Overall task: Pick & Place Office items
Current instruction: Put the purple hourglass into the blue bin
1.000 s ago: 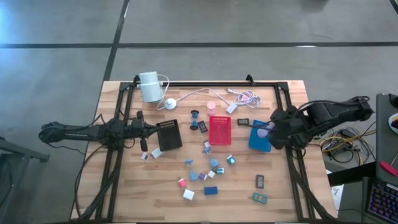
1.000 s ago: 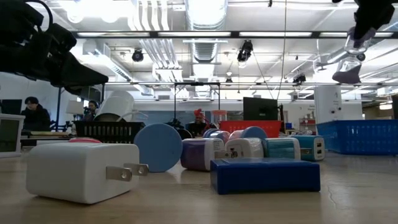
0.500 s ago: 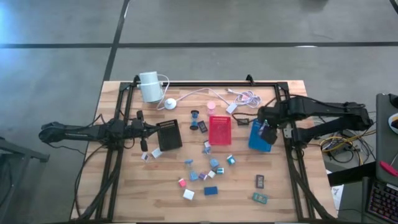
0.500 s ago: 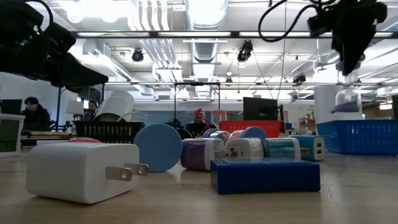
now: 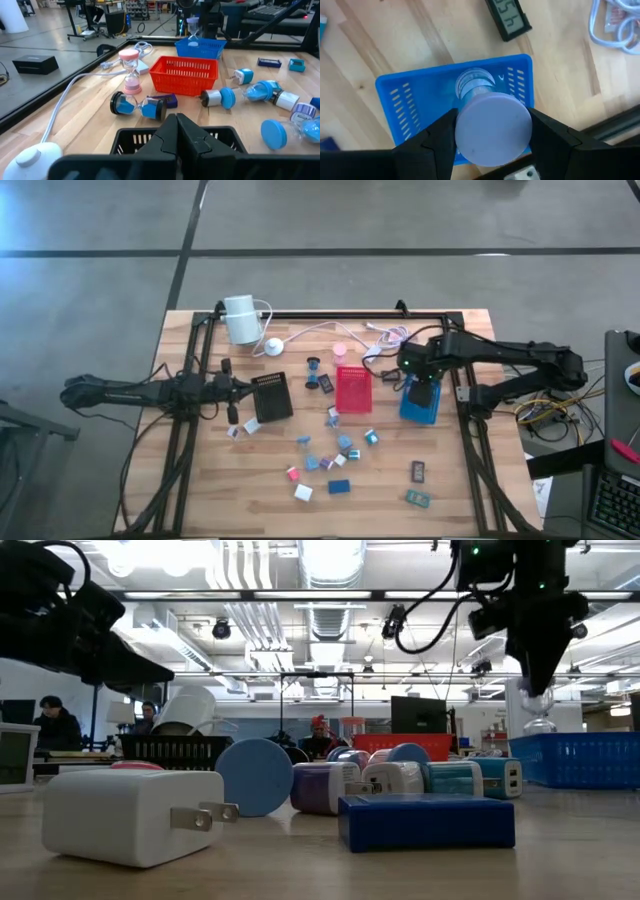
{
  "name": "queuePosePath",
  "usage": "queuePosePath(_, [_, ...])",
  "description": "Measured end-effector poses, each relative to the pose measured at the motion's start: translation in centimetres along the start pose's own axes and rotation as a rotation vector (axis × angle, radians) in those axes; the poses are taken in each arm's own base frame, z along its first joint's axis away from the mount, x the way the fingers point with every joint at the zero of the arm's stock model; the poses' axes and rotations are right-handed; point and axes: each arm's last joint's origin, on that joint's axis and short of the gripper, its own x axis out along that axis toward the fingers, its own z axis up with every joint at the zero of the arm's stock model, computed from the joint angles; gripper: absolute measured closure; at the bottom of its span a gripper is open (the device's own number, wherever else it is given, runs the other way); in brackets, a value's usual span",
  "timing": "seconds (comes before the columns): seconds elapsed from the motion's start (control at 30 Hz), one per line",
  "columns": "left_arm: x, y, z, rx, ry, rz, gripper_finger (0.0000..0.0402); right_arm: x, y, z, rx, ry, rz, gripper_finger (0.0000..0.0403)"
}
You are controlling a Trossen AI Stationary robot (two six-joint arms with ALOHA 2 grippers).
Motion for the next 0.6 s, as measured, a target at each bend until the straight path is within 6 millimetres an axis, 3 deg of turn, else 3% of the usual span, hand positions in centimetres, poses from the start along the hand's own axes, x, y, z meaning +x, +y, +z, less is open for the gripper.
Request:
queuePosePath(0.23, [0.1, 0.0, -0.2, -0.003, 0.02, 0.0, 0.0399, 2.1, 0.0, 0.5, -0.026, 0.018, -0.003, 0.0208])
queuePosePath(0.6, [0.1, 0.0, -0.2, -0.003, 0.021, 0.001, 0.0399, 3.6, 0.0, 0.3, -0.025, 0.009, 0.004, 0.0194])
